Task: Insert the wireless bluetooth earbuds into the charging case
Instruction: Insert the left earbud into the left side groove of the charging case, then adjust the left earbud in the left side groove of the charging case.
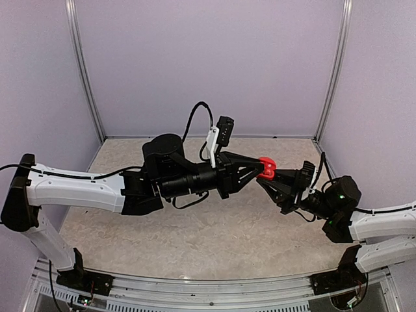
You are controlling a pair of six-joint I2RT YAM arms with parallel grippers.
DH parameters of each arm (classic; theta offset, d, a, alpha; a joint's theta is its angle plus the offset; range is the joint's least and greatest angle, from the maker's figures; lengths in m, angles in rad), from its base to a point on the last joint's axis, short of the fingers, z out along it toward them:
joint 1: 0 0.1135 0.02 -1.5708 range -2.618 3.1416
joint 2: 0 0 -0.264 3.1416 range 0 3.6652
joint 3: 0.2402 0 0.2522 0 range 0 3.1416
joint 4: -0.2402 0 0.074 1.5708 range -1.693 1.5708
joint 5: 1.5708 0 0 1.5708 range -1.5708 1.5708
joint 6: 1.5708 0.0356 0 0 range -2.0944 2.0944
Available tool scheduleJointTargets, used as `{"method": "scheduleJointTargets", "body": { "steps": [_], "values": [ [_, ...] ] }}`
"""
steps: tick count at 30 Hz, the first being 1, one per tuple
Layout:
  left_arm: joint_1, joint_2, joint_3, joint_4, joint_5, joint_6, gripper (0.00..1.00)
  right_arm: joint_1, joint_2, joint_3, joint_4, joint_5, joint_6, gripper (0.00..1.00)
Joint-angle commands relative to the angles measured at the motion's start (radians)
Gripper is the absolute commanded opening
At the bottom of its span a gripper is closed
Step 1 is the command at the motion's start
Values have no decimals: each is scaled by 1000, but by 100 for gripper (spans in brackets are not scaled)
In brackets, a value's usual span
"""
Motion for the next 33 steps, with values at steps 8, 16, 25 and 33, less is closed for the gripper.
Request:
{"method": "scheduleJointTargets", "body": {
  "steps": [8,16,25,33],
  "values": [
    [-3,-16,34,-133,-96,83,32,13,-31,17,42,1,13,0],
    [0,-79,-1,-171,-204,133,55,12,-52,-2,18,26,26,0],
    [97,-197,-74,-258,4,239,72,13,-113,12,-139,-11,64,0],
    [86,-282,-178,-277,65,425,87,11,-164,77,-353,-129,159,0]
  ]
}}
